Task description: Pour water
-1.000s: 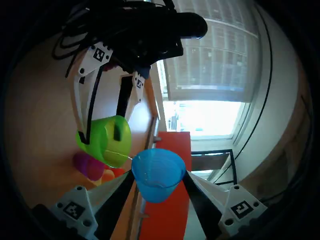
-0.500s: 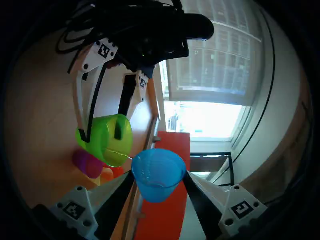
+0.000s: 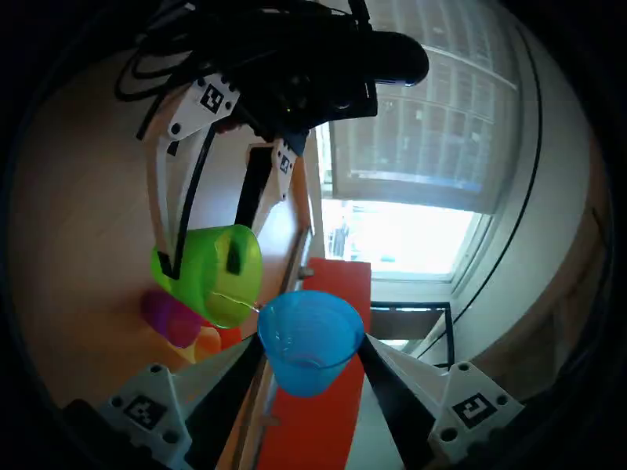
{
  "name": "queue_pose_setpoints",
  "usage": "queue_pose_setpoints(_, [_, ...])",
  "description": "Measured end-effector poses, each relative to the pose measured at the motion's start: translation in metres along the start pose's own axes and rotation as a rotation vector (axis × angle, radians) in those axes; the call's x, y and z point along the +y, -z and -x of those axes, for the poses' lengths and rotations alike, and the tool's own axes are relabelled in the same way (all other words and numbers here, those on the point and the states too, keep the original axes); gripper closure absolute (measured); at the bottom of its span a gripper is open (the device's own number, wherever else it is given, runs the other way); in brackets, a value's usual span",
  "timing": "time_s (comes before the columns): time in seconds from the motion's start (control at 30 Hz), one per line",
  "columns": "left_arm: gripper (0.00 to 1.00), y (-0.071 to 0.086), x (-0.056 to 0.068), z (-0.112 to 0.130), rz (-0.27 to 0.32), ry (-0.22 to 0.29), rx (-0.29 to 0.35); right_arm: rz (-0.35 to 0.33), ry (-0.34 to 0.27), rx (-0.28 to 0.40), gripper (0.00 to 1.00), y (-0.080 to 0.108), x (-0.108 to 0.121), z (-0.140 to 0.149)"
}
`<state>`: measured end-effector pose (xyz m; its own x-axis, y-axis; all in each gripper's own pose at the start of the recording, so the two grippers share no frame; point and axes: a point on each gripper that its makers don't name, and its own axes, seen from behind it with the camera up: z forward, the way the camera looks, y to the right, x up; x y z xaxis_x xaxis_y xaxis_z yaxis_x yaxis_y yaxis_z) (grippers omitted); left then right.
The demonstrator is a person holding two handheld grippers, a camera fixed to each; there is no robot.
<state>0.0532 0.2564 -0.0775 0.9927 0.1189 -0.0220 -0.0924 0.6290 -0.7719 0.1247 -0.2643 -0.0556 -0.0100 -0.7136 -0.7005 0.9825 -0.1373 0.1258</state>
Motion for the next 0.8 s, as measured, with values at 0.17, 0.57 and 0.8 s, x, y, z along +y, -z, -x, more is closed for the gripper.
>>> queue_pose_setpoints(0.17, [0.17, -0.0009, 0.0004, 0.0002, 0.0, 0.0, -0.002, 0.001, 0.006, 0.0, 0.1, -0.0004, -0.0004, -0.0006])
queue_pose_setpoints(0.57, [0.17, -0.0023, -0.0002, -0.0006, -0.003, -0.001, -0.003, 0.012, 0.037, -0.007, 0.1, 0.0015, 0.0004, -0.0009])
queue_pose_setpoints(0.8, [0.17, -0.0031, -0.0001, 0.0, -0.002, 0.001, -0.004, 0.015, 0.053, -0.01, 0.09, 0.0058, -0.0014, -0.0036])
